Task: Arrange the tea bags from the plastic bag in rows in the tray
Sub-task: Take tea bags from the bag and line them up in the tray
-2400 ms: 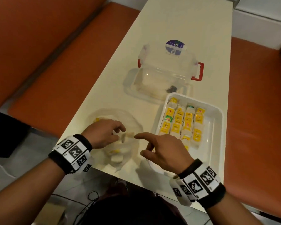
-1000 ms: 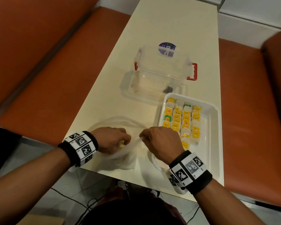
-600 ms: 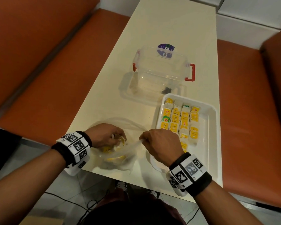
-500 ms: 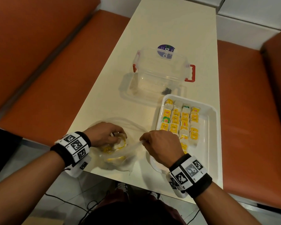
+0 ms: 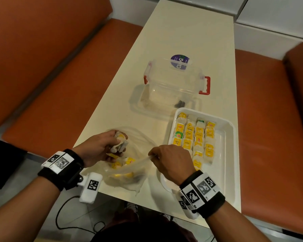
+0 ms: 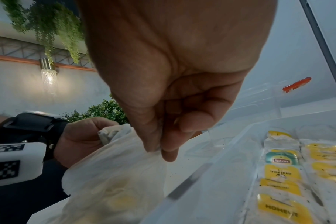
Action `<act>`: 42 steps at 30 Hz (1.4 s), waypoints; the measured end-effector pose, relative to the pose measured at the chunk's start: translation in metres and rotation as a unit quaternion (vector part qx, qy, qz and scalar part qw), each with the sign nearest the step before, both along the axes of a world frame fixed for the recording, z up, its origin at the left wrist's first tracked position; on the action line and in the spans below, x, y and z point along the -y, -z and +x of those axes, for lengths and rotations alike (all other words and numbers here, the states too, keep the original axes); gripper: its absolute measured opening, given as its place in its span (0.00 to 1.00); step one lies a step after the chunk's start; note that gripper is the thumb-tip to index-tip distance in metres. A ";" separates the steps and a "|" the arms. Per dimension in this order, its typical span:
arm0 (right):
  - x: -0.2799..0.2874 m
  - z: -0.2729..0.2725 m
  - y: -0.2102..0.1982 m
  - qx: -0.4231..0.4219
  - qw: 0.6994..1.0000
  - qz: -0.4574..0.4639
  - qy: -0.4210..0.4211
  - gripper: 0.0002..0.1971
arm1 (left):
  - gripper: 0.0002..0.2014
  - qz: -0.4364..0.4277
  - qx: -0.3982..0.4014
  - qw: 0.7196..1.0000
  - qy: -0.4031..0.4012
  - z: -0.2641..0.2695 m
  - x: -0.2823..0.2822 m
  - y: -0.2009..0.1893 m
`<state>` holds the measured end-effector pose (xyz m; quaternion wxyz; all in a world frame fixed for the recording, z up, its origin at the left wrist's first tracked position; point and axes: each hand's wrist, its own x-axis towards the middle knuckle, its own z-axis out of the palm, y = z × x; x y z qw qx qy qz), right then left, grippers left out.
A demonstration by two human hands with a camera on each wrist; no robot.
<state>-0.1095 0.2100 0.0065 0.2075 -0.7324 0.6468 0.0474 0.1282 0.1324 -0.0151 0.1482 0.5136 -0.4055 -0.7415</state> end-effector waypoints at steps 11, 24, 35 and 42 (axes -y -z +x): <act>-0.004 -0.002 -0.008 0.113 0.993 -0.020 0.015 0.16 | 0.17 0.085 -0.180 0.970 -0.142 -0.030 -0.037 -0.018; -0.033 -0.059 -0.028 0.407 0.883 -0.102 0.212 0.07 | 0.22 -0.067 -0.105 0.991 0.047 -0.116 -0.056 -0.051; -0.059 -0.114 -0.032 0.478 0.828 -0.090 0.278 0.05 | 0.31 -0.107 -0.056 0.979 0.165 -0.178 -0.054 -0.067; -0.067 -0.136 -0.028 0.474 0.804 -0.140 0.329 0.03 | 0.28 -0.066 -0.069 0.985 0.142 -0.208 -0.054 -0.064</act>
